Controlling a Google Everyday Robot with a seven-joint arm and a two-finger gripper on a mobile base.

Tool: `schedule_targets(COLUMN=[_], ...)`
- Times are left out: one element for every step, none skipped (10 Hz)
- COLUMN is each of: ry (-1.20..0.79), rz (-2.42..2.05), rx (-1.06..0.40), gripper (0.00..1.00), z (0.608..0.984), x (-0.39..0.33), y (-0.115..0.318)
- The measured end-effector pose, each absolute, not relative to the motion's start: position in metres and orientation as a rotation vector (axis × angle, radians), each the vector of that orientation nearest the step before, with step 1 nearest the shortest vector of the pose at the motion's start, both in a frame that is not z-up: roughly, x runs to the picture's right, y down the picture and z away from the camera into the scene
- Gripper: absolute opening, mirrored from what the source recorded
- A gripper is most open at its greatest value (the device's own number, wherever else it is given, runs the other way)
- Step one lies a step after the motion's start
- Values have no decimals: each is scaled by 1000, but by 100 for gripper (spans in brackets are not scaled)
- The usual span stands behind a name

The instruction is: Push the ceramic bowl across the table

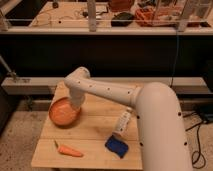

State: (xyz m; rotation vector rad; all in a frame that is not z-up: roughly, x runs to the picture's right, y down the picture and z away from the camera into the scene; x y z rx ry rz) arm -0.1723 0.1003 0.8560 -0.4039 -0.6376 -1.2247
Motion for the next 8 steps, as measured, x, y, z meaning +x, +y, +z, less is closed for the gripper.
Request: schedule_targets(ry=[-630, -622, -618, -615, -613, -610, -607, -608], rz=[-1206, -1194, -1184, -1178, -1177, -1179, -1184, -1193], rx=[-418, -431, -439, -447, -451, -455, -457, -454], gripper=[0, 0, 0, 0, 0, 0, 0, 0], z=[860, 866, 874, 881, 885, 887, 888, 887], x=[-154, -139, -127, -119, -116, -112, -112, -118], y=[100, 103, 109, 116, 120, 125, 126, 127])
